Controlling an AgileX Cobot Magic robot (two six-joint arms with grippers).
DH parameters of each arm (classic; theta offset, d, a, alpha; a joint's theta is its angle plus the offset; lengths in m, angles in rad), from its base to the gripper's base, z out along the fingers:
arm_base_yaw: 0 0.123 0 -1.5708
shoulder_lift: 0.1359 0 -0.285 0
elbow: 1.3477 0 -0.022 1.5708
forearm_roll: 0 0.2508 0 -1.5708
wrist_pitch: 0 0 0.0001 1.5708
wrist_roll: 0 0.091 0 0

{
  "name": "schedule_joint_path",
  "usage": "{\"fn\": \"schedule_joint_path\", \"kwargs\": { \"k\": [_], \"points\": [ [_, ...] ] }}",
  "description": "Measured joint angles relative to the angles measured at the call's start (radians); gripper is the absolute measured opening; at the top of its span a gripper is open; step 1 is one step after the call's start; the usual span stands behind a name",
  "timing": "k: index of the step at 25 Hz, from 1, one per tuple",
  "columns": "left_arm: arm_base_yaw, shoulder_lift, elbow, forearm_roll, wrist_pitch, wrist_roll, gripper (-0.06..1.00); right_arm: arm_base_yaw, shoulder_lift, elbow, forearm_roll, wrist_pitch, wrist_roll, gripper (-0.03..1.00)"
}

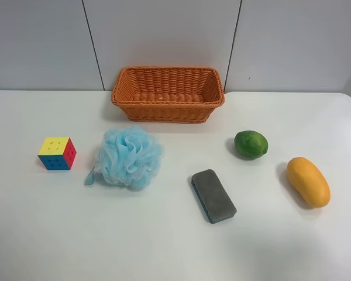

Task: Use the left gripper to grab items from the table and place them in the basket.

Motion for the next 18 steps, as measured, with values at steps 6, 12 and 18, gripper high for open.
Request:
{"fn": "schedule_joint_path", "kwargs": {
  "k": [6,12,18],
  "points": [
    [0.0,0.0,0.0,0.0,0.0,0.0,0.99,0.0,0.0,0.0,0.0,0.0,0.0,0.99],
    [0.0,0.0,0.0,0.0,0.0,0.0,0.99,0.0,0.0,0.0,0.0,0.0,0.0,0.99],
    [0.0,0.0,0.0,0.0,0.0,0.0,0.99,0.0,0.0,0.0,0.0,0.0,0.0,0.99]
  ]
}}
